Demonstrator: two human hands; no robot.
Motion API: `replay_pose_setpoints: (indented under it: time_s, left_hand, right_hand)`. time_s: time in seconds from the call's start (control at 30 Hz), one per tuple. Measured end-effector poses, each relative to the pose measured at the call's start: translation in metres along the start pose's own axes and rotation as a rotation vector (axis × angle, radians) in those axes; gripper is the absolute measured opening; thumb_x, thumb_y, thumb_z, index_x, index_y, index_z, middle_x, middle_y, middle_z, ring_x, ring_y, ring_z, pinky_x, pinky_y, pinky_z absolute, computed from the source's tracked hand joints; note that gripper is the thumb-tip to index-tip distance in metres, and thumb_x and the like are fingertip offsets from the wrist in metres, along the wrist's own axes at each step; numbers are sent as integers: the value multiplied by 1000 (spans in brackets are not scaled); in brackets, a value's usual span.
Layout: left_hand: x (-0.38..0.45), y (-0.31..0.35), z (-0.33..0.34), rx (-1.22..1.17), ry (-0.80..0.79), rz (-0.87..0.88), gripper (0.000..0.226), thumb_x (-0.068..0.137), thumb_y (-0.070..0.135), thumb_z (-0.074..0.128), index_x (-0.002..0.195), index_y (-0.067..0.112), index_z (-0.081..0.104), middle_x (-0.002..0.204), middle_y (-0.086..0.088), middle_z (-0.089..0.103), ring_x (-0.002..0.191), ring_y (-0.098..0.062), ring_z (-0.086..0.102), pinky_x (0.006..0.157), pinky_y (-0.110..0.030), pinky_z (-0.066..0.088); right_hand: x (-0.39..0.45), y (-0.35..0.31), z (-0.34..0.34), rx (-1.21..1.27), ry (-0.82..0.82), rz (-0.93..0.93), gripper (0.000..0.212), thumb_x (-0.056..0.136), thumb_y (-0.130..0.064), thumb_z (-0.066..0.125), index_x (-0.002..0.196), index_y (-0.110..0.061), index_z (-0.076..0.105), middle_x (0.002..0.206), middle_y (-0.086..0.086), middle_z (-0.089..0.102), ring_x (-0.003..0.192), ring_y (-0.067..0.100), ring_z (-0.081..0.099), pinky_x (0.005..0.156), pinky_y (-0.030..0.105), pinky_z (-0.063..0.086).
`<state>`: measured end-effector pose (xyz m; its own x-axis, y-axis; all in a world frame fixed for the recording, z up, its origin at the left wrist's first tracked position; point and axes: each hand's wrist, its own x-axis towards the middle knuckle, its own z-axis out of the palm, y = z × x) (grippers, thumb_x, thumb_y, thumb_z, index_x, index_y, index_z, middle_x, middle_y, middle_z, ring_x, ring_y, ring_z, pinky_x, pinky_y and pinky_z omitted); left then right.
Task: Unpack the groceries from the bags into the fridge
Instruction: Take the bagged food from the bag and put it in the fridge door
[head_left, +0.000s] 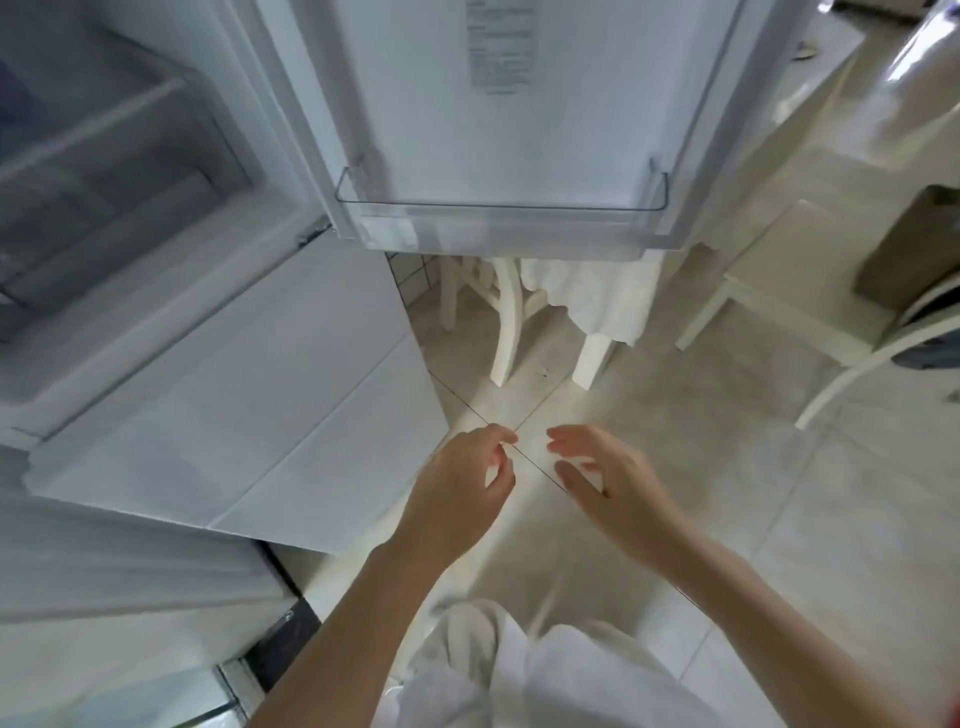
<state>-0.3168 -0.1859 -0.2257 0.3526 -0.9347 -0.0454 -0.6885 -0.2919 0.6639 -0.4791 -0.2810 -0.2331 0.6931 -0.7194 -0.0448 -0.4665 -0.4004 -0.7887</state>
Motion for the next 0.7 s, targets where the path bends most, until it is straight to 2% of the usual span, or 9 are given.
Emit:
replay_pose_setpoints:
  time_s: [0.07,0.2,0.37,0.53,0.7]
  left_hand:
    - [-1,24,38,-32,-68,2,22,93,22,53,113,26,62,87,13,63,87,-3,57,83,-26,48]
    - [5,68,101,-70,-174,-13,20,92,19,55,110,24,63,82,13,61,81,-2,58,80,-27,51]
    - [30,108,148,-51,-264,30,19,91,18,56,108,23,63,81,13,63,80,-4,60,79,-31,52]
    - [78,139,177,-38,-293,66,19,91,17,57,107,22,64,81,13,64,80,-1,60,80,-28,52]
    - [149,163,202,-36,-303,97,15,90,17,59,103,21,66,78,12,65,77,0,60,77,-28,52]
  right_hand:
    - [-26,34,-32,5,44,85,29,92,-12,59,120,-16,59,106,-9,67,101,5,62,92,32,49]
    - [-72,94,-90,-23,135,258,25,94,-17,55,118,-19,59,102,-9,67,99,6,63,89,30,51]
    - [-99,141,-138,-5,274,426,22,92,-10,57,113,-13,62,95,-4,68,89,11,66,83,36,54]
    - [-85,169,-174,63,327,495,24,92,-10,55,115,-13,61,95,-6,67,89,6,64,84,32,53]
    - [-37,199,-209,66,283,497,27,92,-13,56,120,-14,59,100,-5,65,94,7,62,88,32,52]
